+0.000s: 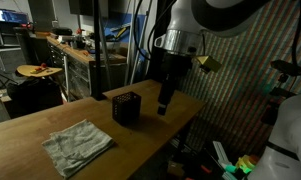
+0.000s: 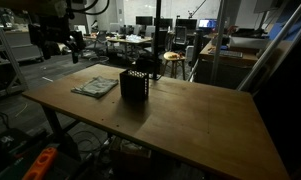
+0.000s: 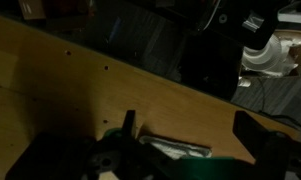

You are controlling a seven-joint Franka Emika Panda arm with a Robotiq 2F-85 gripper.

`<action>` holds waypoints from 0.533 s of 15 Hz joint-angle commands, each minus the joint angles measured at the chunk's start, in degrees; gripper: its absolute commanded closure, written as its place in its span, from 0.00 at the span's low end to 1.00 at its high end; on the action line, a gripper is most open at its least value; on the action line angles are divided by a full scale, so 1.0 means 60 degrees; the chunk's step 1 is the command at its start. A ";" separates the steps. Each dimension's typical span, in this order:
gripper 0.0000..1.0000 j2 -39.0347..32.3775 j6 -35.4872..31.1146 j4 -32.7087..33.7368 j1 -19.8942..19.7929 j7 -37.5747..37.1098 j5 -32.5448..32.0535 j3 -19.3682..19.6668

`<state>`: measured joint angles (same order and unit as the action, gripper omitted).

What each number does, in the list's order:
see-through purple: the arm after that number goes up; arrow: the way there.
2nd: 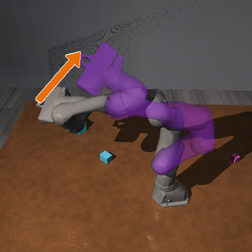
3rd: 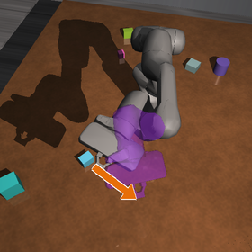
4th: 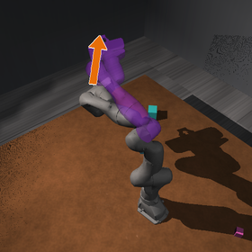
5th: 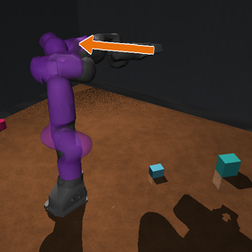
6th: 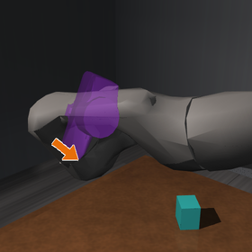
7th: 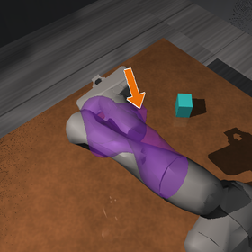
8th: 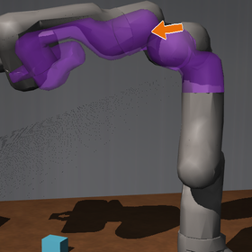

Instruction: Pick up the cloth on the counter and put it in the box

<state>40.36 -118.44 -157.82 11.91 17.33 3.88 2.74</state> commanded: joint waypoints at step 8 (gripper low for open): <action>0.00 -0.1712 -0.2819 -0.0012 0.1478 0.1090 0.0132 -0.0885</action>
<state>32.04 -131.37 -157.99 19.46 22.02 4.04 -1.10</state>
